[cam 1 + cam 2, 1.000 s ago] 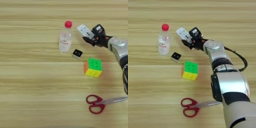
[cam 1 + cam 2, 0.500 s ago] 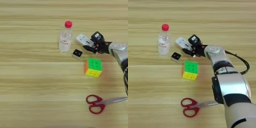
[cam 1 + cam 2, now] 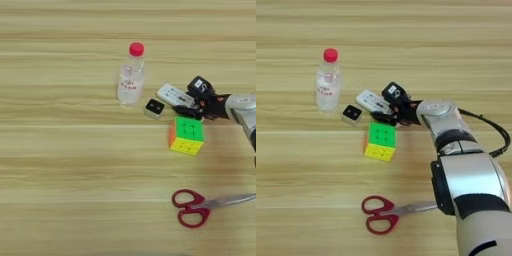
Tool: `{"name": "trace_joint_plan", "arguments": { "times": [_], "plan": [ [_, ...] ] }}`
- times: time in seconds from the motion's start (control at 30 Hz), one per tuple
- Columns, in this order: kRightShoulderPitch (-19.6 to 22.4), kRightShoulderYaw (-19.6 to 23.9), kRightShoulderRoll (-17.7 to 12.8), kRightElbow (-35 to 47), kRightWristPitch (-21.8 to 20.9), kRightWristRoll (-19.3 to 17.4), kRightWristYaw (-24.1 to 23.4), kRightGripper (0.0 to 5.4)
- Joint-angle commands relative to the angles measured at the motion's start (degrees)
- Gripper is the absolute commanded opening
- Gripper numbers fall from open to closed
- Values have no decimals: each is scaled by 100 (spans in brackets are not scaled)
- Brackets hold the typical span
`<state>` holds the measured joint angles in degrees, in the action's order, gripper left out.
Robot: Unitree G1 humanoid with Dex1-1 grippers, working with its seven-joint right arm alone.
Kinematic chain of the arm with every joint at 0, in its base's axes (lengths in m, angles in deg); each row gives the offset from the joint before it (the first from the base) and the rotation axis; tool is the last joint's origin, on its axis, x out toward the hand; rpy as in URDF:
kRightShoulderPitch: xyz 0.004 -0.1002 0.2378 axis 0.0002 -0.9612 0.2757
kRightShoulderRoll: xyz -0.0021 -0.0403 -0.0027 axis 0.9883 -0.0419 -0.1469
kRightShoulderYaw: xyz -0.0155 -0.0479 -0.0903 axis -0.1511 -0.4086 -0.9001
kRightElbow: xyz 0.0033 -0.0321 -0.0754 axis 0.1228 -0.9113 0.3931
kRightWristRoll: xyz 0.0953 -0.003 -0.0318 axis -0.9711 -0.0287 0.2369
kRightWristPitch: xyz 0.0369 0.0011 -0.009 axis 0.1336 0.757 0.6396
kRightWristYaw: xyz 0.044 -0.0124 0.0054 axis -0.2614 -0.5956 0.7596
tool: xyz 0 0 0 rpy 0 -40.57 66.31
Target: Move the objects on the table
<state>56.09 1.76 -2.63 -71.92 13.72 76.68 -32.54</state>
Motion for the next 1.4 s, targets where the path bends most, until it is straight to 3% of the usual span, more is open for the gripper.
{"name": "trace_joint_plan", "arguments": {
  "times": [0.03, 0.07, 0.27, 0.5, 0.6, 0.67, 0.73, 0.87, 1.0, 1.2, 1.4],
  "plan": [
    [194, -127, -229, 185, 12, 119, 81, 290],
    [180, -149, -230, 188, 12, 123, 120, 327],
    [214, -97, -215, 234, -36, 22, 114, 402],
    [594, 694, -121, 514, -204, -851, 334, 487],
    [735, 1256, -32, 973, -431, -1615, 857, 536],
    [691, 1530, 105, 1526, -760, -2162, 1373, 536],
    [553, 1635, 226, 2052, -782, -2570, 1826, 536],
    [151, 1652, 281, 3073, -212, -3243, 2698, 536],
    [-264, 1593, 133, 3918, 521, -3710, 3327, 536],
    [-942, 1285, -211, 4888, 1259, -3789, 3974, 536],
    [-1393, 904, -534, 5199, 1313, -3440, 4238, 536]
  ]
}}
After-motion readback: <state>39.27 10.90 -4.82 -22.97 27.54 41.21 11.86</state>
